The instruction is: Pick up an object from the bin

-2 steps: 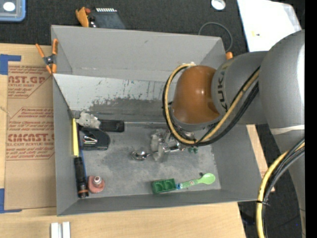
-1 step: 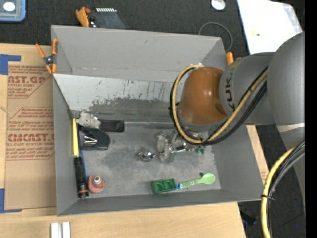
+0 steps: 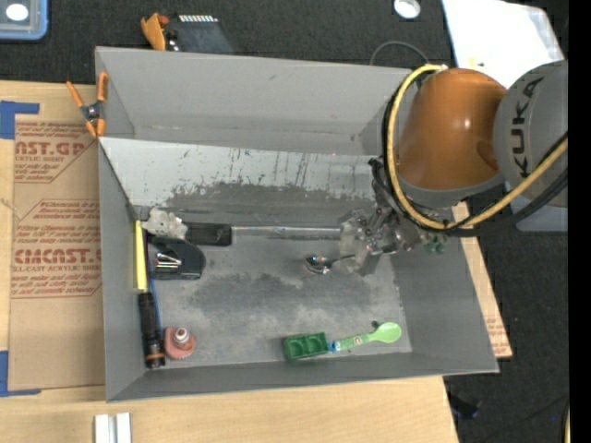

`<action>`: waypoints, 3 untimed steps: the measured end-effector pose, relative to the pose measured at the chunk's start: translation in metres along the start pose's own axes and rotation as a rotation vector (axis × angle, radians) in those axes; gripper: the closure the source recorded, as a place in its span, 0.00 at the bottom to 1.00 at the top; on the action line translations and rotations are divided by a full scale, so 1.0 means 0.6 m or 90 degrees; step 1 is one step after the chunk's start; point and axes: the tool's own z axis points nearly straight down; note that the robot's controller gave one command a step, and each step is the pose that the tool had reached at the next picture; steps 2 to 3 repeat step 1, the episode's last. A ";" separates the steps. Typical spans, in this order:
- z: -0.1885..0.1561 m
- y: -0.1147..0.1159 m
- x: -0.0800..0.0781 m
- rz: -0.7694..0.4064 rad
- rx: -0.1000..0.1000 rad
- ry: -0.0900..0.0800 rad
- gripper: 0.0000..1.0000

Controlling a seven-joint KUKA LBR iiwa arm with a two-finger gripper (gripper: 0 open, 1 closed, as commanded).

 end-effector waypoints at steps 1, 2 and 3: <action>0.000 0.000 0.000 0.000 0.000 0.000 1.00; 0.000 0.000 0.000 0.000 0.000 0.000 1.00; 0.000 0.000 0.000 0.000 0.000 0.000 1.00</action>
Offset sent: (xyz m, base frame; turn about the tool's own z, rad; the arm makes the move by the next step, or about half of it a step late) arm -0.0335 -0.0136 0.0803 0.0456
